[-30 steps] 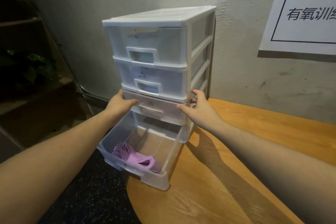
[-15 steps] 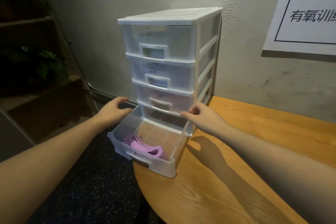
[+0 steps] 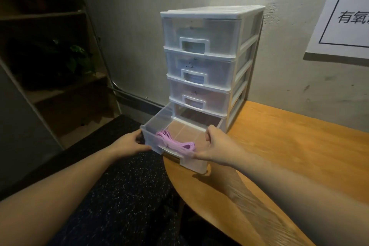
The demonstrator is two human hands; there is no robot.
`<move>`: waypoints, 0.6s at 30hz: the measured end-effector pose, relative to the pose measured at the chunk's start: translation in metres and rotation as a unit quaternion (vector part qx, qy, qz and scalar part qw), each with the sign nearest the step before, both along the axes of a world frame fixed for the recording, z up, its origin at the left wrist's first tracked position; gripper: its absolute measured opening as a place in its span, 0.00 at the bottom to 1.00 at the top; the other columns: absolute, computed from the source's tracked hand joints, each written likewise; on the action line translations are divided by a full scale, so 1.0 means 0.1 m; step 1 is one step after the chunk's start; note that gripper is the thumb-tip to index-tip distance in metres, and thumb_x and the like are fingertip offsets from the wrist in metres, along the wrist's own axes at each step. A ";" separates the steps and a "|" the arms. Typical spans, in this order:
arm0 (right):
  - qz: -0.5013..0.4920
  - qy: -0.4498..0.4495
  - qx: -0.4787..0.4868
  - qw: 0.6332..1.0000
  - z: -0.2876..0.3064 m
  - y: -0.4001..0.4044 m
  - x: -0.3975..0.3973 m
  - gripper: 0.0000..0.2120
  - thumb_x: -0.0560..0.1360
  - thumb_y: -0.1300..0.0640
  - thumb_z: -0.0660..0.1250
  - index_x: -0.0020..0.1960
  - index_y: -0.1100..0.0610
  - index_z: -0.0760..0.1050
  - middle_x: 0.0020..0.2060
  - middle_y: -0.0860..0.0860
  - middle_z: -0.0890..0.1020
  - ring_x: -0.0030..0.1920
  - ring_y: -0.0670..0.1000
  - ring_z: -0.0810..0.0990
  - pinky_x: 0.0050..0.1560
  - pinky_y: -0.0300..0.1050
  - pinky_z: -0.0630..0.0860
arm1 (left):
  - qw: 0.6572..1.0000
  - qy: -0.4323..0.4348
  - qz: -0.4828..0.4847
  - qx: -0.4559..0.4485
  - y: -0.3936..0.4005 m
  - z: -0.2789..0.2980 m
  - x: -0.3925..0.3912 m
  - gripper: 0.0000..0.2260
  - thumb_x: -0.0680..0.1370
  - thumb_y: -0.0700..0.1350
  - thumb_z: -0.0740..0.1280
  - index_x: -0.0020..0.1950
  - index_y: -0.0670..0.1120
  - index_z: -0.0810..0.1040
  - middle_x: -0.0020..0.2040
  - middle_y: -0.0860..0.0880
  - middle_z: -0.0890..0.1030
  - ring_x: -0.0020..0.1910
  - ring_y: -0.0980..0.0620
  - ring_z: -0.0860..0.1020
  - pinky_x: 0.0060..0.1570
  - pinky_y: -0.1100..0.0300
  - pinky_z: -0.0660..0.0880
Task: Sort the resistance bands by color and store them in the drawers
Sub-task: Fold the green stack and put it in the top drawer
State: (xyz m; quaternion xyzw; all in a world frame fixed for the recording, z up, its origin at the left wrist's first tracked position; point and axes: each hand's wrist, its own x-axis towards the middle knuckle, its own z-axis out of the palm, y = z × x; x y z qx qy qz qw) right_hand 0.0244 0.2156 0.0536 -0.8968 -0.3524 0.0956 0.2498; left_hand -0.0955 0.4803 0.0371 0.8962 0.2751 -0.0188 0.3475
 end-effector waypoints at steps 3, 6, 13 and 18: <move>0.006 -0.067 -0.060 0.996 -0.03 0.00 0.02 0.26 0.68 0.28 0.71 0.40 0.49 0.65 0.35 0.46 0.73 0.33 0.46 0.69 0.30 0.40 0.61 | 0.999 -0.032 -0.001 -0.023 -0.04 -0.03 0.08 0.32 0.77 0.48 0.73 0.78 0.50 0.65 0.70 0.47 0.76 0.63 0.51 0.77 0.61 0.56 0.73; 0.005 -0.141 -0.108 0.984 0.00 -0.03 0.10 0.27 0.71 0.25 0.63 0.38 0.50 0.69 0.32 0.46 0.76 0.32 0.45 0.73 0.28 0.40 0.63 | 0.999 -0.037 -0.003 -0.037 -0.04 -0.05 0.19 0.32 0.76 0.49 0.73 0.78 0.51 0.65 0.70 0.48 0.76 0.62 0.53 0.76 0.61 0.56 0.72; -0.097 -0.041 -0.015 0.994 -0.11 -0.14 0.42 0.26 0.68 0.27 0.68 0.48 0.48 0.68 0.39 0.45 0.78 0.38 0.44 0.76 0.31 0.40 0.69 | 0.994 -0.054 0.016 -0.099 -0.06 -0.02 0.70 0.26 0.77 0.45 0.73 0.74 0.51 0.70 0.62 0.51 0.79 0.60 0.52 0.78 0.59 0.56 0.75; -0.174 -0.061 0.078 0.980 -0.26 -0.18 0.75 0.35 0.61 0.26 0.73 0.54 0.50 0.67 0.48 0.46 0.75 0.48 0.48 0.75 0.41 0.47 0.77 | 0.974 -0.090 0.070 -0.196 -0.06 -0.05 1.09 0.12 0.77 0.41 0.69 0.61 0.48 0.78 0.57 0.46 0.82 0.58 0.48 0.80 0.64 0.48 0.75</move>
